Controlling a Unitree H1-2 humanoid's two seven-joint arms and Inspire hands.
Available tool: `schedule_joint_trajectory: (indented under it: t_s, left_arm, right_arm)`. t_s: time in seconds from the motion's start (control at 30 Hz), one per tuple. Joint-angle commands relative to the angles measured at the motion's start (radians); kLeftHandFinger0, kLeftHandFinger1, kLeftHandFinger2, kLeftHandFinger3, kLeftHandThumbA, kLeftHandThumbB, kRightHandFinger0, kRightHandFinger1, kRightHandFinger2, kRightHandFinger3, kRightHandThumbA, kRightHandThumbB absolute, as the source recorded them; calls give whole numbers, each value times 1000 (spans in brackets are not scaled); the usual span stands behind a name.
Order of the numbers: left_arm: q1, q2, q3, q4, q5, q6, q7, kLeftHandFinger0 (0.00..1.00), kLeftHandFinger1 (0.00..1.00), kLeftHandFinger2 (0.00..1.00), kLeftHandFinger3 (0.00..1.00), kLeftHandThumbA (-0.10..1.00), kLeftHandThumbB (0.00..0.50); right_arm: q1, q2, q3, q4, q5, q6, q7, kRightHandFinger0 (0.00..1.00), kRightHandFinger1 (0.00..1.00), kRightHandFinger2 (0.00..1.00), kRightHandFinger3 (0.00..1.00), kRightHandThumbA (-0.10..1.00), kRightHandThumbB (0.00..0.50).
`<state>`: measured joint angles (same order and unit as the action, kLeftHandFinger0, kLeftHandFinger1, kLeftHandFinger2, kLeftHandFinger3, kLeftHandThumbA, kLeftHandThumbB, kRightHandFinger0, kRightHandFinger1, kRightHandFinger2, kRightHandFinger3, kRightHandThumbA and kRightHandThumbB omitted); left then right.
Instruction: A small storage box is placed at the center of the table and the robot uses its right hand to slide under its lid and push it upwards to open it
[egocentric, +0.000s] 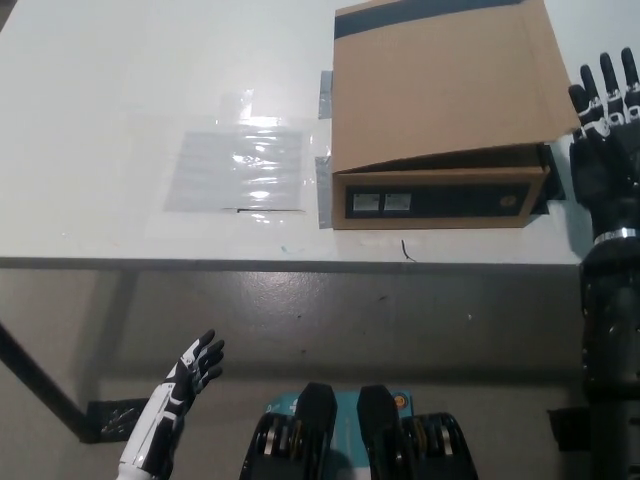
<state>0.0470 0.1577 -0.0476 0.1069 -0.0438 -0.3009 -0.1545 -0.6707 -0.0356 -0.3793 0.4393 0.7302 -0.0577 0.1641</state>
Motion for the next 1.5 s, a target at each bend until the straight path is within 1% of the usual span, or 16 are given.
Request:
schedule_joint_trajectory:
  t_s: [0.0, 0.03, 0.07, 0.17, 0.27, 0.33, 0.47, 0.67, 0.7, 0.8, 0.9, 0.93, 0.97, 1.03, 1.3, 1.47]
  left_arm:
    - [-6, 5, -2, -28, 5, -21, -9, 1000, 1000, 1000, 1000, 1000, 272]
    - [-6, 4, -2, -29, 5, -20, -8, 1000, 1000, 1000, 1000, 1000, 283]
    - [-4, 5, -3, -34, 4, -19, -10, 1000, 1000, 1000, 1000, 1000, 274]
    - [-6, 5, -3, -31, 5, -21, -9, 1000, 1000, 1000, 1000, 1000, 284]
    - [-8, 5, -3, -32, -3, -17, -13, 1000, 1000, 1000, 1000, 1000, 285]
    - [-6, 3, -3, -31, -6, -19, -13, 1000, 1000, 1000, 1000, 1000, 285]
    - [-4, 3, -2, -34, -2, -23, -11, 1000, 1000, 1000, 1000, 1000, 278]
    - [-13, 3, -1, -25, -5, -25, -11, 1000, 1000, 1000, 1000, 1000, 283]
    - [-12, 4, -2, -26, -6, -24, -13, 1000, 1000, 1000, 1000, 1000, 284]
    - [-9, 6, -1, -26, 4, -26, -9, 1000, 1000, 1000, 1000, 1000, 272]
    - [-7, 6, -1, -26, 4, -28, -9, 1000, 1000, 1000, 1000, 1000, 266]
    - [-6, 6, -1, -30, 2, -21, -10, 1000, 1000, 1000, 1000, 1000, 277]
    - [-7, 6, -1, -30, 3, -23, -10, 1000, 1000, 1000, 1000, 1000, 273]
    - [-7, 7, -1, -28, 6, -24, -8, 1000, 1000, 1000, 1000, 1000, 275]
    - [-6, 7, 0, -34, 0, -21, -10, 1000, 1000, 1000, 1000, 1000, 279]
    - [-8, 9, -2, -42, 1, -15, -12, 1000, 1000, 1000, 1000, 1000, 285]
  right_arm:
    - [-38, 15, 15, -57, 5, 12, 10, 1000, 1000, 1000, 1000, 1000, 337]
    - [-37, 17, 17, -62, 2, 17, 5, 1000, 1000, 1000, 1000, 1000, 332]
    - [-37, 21, 16, -65, 6, 20, 3, 1000, 1000, 1000, 1000, 1000, 331]
    - [-41, 26, 14, -67, 7, 25, -5, 1000, 1000, 1000, 1000, 1000, 341]
    - [-47, 31, 6, -49, 25, 28, 5, 1000, 1000, 1000, 1000, 1000, 331]
    - [-50, 37, -2, -31, 48, 29, 24, 1000, 1000, 1000, 1000, 1000, 308]
    - [-52, 49, -1, -13, 41, 22, 21, 1000, 1000, 1000, 1000, 1000, 298]
    - [-75, 61, 16, -9, 26, 18, 24, 1000, 1000, 1000, 1000, 1000, 318]
    - [-79, 66, 18, -20, 24, 22, 13, 1000, 1000, 1000, 1000, 1000, 334]
    - [-96, 84, 13, -31, 41, 27, 6, 1000, 1000, 1000, 1000, 1000, 319]
    - [-110, 99, 14, -45, 36, 32, -20, 1000, 1000, 1000, 1000, 1000, 329]
    - [-117, 107, 14, -52, 43, 37, -23, 1000, 1000, 1000, 1000, 1000, 340]
    - [-124, 111, 12, -49, 48, 36, -22, 1000, 1000, 1000, 1000, 1000, 339]
    - [-138, 123, 14, -52, 47, 36, -36, 1000, 1000, 1000, 1000, 1000, 355]
    - [-180, 183, -5, -80, 102, 35, -56, 1000, 1000, 1000, 1000, 1000, 345]
    - [-207, 208, -7, -87, 116, 37, -70, 1000, 1000, 1000, 1000, 1000, 351]
